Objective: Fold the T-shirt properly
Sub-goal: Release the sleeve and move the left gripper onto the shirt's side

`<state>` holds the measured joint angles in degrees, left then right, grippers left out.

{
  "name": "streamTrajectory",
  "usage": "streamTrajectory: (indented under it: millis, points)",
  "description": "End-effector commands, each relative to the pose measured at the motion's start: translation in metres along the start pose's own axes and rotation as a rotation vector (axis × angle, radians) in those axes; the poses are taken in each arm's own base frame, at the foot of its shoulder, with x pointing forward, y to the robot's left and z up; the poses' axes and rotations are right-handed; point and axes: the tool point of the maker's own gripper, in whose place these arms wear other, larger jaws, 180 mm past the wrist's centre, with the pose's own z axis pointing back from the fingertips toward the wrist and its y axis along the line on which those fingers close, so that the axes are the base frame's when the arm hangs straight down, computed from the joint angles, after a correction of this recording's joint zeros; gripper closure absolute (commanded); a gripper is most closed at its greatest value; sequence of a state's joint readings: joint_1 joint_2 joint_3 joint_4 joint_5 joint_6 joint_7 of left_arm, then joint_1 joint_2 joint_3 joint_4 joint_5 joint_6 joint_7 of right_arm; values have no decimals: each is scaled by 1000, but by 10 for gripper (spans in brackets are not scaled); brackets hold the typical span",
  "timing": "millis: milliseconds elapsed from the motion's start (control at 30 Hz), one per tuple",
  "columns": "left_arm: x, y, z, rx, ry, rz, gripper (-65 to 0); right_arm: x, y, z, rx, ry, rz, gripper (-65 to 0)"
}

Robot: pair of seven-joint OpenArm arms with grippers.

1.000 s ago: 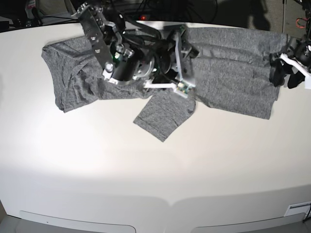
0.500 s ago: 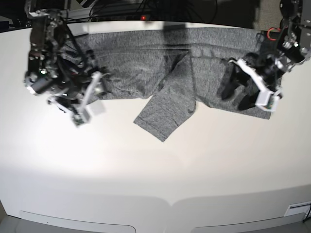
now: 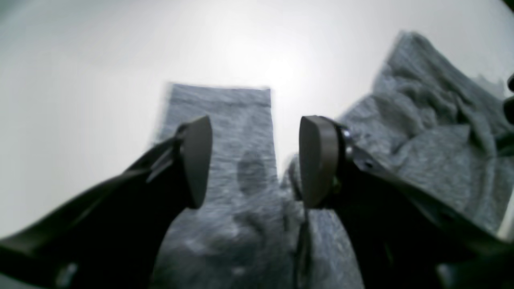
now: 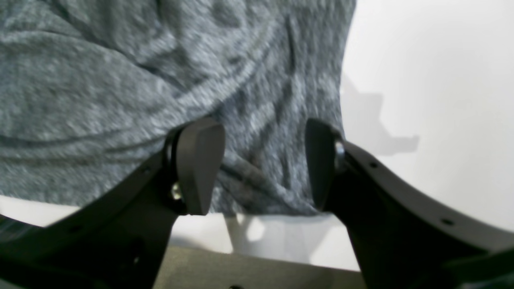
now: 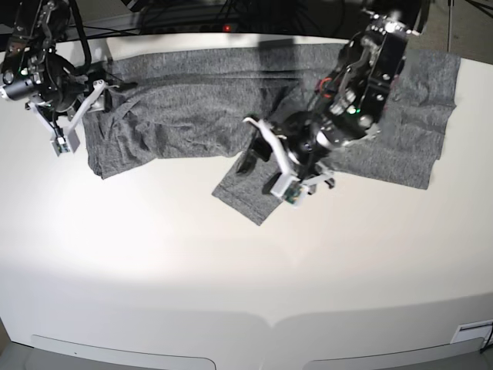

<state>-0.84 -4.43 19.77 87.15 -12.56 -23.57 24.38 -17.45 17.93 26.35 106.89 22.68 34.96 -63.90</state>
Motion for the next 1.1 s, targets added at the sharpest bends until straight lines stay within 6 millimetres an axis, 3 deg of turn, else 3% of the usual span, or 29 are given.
streamTrajectory:
  millis: [0,267,400,567,667,800,1067]
  points:
    - [19,3,-7,-1,-50,-5,-339,10,-6,6,-17,-38,14,-356]
    - [-5,22,-46,30,87,-9,-339,10,-9,7,-24,-39,9,-356]
    - [-19,42,-54,111,140,11,-339,10,-9,7,-24,-39,9,-356]
    - [-25,51,-58,127,168,14,-338,10,-8,7,-22,-41,8,-356]
    - [-33,51,-57,126,191,22,-251,11,-8,7,-21,-42,7,-356]
    - [-39,50,-56,124,208,27,-16,11,-8,7,-21,-42,7,-356]
    - [-38,47,-57,103,220,17,0,11,-8,7,-21,-46,7,-356]
